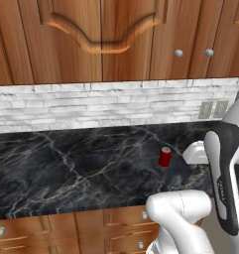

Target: Four empty soda cans are scattered around the kitchen. Gather all the cans and cluster them next to the stove for recycling.

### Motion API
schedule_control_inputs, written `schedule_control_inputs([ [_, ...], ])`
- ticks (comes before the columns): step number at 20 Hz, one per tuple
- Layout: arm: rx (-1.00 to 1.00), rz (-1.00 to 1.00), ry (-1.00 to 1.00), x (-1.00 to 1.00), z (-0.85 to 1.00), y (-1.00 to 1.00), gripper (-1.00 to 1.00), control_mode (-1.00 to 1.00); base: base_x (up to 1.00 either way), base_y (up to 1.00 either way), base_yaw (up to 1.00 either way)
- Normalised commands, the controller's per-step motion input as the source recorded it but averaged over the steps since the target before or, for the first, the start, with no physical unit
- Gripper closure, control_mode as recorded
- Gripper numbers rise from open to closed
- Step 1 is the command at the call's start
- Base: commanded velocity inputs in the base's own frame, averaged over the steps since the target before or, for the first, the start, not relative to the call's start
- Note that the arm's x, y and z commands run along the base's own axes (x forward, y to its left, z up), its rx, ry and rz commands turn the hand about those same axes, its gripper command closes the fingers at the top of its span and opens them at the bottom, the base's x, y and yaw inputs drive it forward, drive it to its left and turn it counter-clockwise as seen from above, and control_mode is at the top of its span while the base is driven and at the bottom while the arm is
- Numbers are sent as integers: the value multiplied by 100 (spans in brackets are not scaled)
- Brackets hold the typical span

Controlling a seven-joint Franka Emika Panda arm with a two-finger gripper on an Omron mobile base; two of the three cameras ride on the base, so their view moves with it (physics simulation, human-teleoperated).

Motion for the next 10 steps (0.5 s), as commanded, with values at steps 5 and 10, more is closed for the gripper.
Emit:
schedule_control_inputs([
  [5, 0, 0, 0, 39, 0, -13, -100, -100, 0, 0, 0],
  [10, -3, 0, 0, 25, -11, 0, -100, -100, 0, 0, 0],
])
